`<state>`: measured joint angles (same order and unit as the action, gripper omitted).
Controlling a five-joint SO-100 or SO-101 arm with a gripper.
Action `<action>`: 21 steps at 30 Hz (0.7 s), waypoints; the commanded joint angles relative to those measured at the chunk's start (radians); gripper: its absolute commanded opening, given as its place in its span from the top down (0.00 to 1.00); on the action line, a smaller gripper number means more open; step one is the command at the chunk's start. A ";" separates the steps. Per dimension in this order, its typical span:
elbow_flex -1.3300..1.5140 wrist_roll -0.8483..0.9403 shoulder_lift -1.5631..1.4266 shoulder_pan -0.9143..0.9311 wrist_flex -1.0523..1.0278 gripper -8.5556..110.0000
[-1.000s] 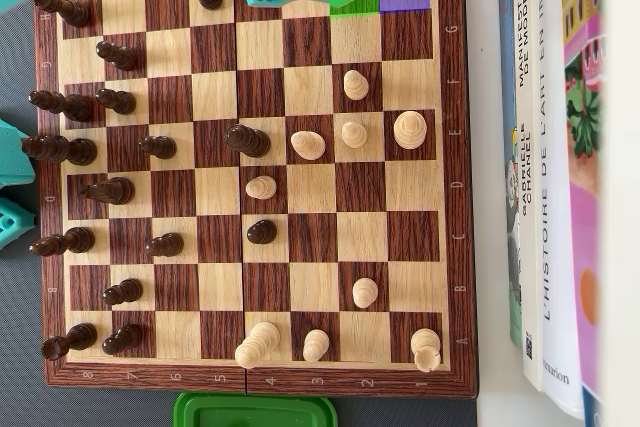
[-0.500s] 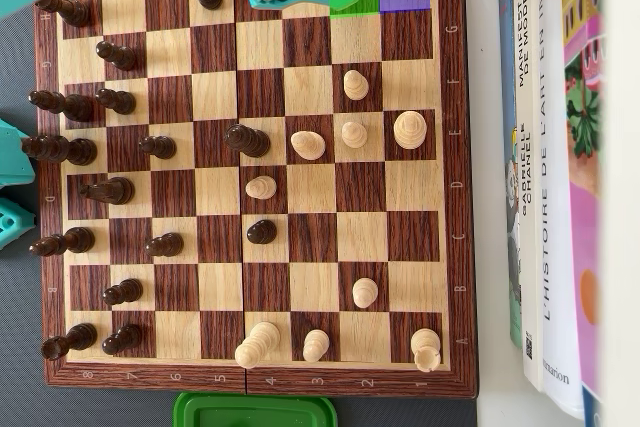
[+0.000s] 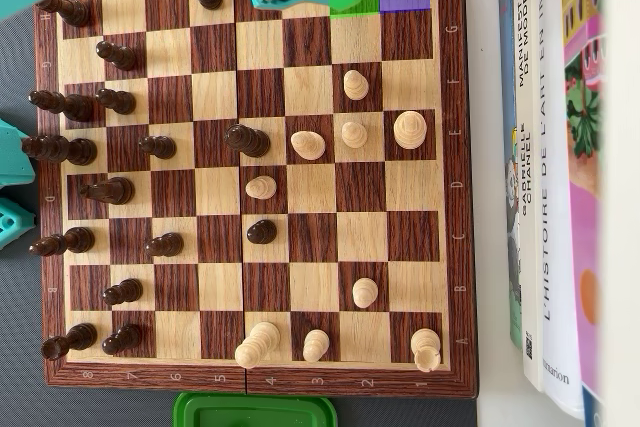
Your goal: Play chess
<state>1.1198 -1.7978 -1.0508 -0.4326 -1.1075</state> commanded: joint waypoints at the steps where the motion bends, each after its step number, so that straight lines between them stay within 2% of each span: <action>1: -0.012 0.000 -0.021 0.003 0.011 0.83; 21: -0.014 -0.003 -0.026 0.003 0.002 0.80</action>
<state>1.1183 -1.7978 -1.0508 -0.4326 -1.1075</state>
